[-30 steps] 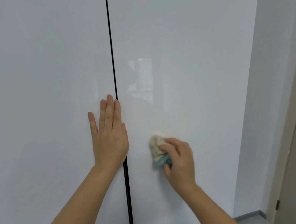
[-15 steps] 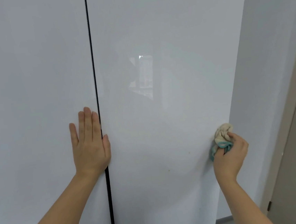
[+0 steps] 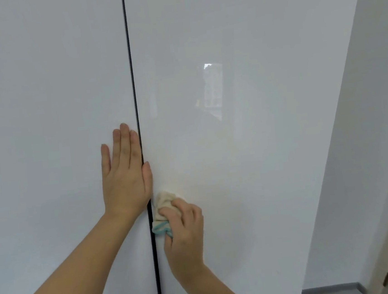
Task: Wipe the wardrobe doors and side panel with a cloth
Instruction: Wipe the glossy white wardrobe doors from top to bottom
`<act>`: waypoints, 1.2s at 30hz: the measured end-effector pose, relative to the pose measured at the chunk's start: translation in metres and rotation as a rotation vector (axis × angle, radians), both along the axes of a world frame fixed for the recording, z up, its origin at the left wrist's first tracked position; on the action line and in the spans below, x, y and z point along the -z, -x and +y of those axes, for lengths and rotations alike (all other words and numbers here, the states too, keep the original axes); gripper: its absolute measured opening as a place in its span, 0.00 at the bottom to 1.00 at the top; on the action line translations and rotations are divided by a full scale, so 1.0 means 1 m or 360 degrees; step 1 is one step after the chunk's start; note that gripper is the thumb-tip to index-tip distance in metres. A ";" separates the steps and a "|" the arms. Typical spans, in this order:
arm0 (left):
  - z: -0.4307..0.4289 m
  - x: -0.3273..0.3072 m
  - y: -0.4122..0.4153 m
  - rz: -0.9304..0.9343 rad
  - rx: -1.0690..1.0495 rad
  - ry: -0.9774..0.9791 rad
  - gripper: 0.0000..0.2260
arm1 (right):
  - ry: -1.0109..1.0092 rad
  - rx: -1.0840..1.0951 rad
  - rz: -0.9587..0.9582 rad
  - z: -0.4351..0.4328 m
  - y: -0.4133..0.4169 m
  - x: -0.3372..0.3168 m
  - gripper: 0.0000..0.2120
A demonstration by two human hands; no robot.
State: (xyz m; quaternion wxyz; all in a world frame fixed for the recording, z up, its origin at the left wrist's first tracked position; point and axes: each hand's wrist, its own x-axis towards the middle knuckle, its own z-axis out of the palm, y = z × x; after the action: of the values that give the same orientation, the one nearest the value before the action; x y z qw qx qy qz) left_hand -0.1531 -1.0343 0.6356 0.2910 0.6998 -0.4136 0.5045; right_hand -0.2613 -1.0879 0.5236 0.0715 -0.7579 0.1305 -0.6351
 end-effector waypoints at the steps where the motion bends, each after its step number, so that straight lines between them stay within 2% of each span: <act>1: 0.000 0.000 0.000 0.0005 0.0000 -0.0004 0.28 | 0.0031 0.0003 0.0009 0.003 -0.005 -0.001 0.14; 7: 0.000 -0.001 0.003 0.0067 0.0017 -0.0032 0.28 | 0.0277 -0.0011 0.0126 -0.007 0.008 -0.013 0.15; 13: 0.021 -0.005 -0.003 0.0014 0.0131 -0.0081 0.25 | 0.0381 -0.0056 0.0061 -0.009 -0.003 -0.053 0.14; 16: 0.022 -0.005 -0.008 -0.0053 0.0120 -0.0099 0.24 | 0.0446 -0.0060 0.0087 -0.012 -0.002 -0.024 0.13; 21: 0.018 -0.003 -0.010 -0.0080 0.0086 -0.0098 0.25 | 0.0540 -0.0188 0.0363 -0.017 0.018 0.034 0.16; 23: 0.018 0.002 -0.010 -0.0098 0.0100 -0.0113 0.25 | 0.0514 -0.0216 0.0283 -0.017 0.021 0.019 0.20; 25: 0.018 0.012 -0.008 -0.0082 0.0119 -0.0072 0.25 | 0.0423 -0.0193 0.0079 -0.019 0.018 -0.015 0.24; 28: 0.016 0.038 -0.004 -0.0021 0.0171 0.0023 0.25 | 0.0336 -0.0125 -0.0072 -0.025 0.007 -0.053 0.22; 34: 0.009 0.100 -0.012 -0.0049 0.0222 0.0125 0.25 | 0.0650 -0.0065 0.0003 -0.028 -0.010 -0.024 0.19; 36: 0.006 0.115 -0.013 -0.0073 0.0215 0.0153 0.26 | 0.0783 0.0057 0.0004 -0.035 -0.005 -0.024 0.20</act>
State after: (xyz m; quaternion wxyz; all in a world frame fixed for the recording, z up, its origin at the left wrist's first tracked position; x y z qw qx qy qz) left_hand -0.1400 -1.0279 0.5206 0.3483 0.6437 -0.4417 0.5188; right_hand -0.2563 -1.1230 0.5474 -0.1268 -0.7509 -0.0145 -0.6479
